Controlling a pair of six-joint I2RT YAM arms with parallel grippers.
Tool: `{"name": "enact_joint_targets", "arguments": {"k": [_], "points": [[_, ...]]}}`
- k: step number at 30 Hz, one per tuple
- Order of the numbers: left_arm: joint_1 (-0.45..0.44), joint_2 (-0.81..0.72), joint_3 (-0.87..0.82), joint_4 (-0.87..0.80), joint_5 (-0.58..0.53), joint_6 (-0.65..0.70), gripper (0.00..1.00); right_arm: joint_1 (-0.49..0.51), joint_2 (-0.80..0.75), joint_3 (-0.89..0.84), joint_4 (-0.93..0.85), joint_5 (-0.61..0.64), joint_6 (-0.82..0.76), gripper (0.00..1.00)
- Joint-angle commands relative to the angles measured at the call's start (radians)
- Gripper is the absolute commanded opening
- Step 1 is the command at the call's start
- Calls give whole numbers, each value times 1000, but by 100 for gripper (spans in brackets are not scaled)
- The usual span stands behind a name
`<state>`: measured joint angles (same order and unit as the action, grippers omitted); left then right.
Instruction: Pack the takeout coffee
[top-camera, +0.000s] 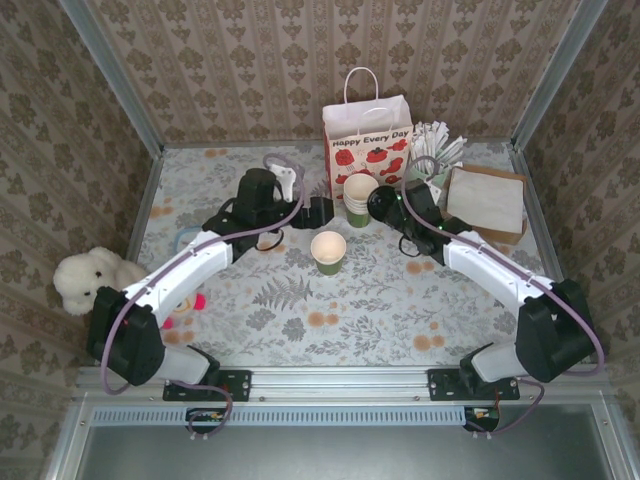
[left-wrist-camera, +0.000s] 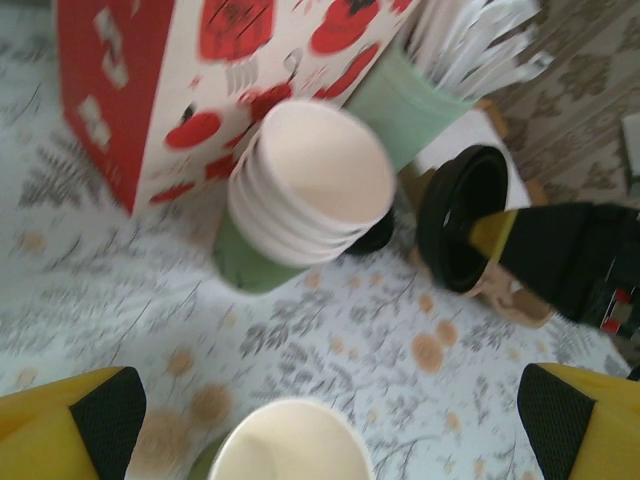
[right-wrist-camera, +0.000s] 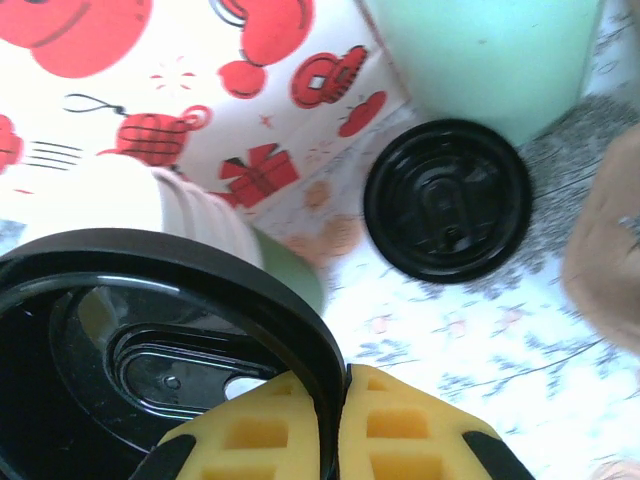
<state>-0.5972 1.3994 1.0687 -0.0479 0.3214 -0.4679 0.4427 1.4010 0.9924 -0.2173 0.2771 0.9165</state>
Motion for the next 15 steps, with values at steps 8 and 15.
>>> {"name": "enact_joint_targets", "arguments": {"k": [8,15], "points": [[-59,96,47,290,-87,-125,96,127,-18,66,144,125,364,5],[-92,152,82,309,-128,-134,88,150,31,94,237,124,361,5]]}}
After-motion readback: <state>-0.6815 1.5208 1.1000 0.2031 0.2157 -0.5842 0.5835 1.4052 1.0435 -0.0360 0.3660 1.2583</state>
